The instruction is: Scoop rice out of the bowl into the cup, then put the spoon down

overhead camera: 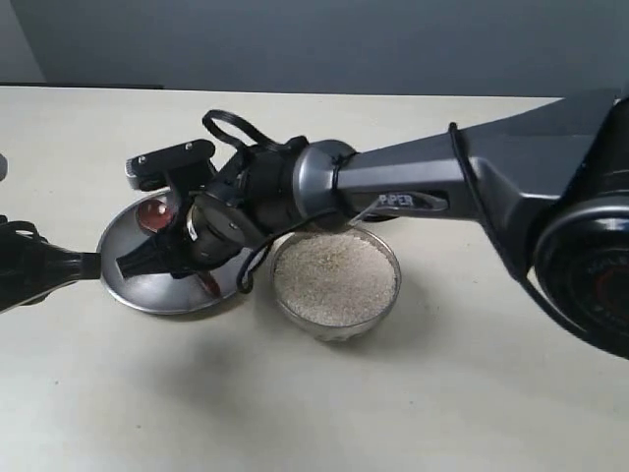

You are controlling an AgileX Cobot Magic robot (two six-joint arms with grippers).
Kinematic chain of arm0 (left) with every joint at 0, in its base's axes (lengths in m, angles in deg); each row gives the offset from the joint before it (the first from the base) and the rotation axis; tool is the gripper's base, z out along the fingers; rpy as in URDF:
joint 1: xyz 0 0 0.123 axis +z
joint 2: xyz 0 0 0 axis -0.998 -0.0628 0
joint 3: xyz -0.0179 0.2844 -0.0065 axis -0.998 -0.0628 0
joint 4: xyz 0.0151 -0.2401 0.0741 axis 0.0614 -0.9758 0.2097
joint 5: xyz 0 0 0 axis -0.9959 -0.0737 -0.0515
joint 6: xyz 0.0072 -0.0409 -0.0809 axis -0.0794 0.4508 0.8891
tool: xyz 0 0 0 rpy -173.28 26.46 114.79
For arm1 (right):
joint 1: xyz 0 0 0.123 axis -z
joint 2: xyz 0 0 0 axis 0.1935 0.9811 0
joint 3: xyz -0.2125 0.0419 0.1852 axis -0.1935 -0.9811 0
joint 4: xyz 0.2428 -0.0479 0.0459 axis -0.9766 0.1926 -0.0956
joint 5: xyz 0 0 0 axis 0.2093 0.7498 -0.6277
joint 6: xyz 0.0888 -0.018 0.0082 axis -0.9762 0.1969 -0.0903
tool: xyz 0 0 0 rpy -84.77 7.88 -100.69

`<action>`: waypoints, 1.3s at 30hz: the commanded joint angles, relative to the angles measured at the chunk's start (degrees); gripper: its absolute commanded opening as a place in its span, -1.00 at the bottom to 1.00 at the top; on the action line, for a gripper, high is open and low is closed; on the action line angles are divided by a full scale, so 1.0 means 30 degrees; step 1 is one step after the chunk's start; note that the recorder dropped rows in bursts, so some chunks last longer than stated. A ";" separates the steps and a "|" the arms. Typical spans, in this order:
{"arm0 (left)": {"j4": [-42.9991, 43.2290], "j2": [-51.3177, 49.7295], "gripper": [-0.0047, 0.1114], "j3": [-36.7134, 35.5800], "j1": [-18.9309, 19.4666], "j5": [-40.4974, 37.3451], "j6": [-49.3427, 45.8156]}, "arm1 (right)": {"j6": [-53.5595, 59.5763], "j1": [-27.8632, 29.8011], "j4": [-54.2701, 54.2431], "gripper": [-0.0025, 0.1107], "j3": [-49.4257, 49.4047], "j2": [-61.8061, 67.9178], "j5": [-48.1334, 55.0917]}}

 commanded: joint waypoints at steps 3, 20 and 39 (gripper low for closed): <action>-0.0054 -0.0078 -0.91 0.0103 -0.0052 0.0126 -0.0054 | 0.0157 0.0015 0.4348 -0.84 0.0085 -0.3177 0.1674; -0.0014 -0.0078 -0.91 0.0103 -0.0052 0.0125 -0.0054 | -0.6412 0.0015 1.3601 -0.96 -0.5083 -0.9824 0.5775; -0.0014 -0.0078 -0.91 0.0103 -0.0052 0.0125 -0.0054 | -1.7365 0.0015 2.0352 -0.96 -1.9042 -2.1934 0.6279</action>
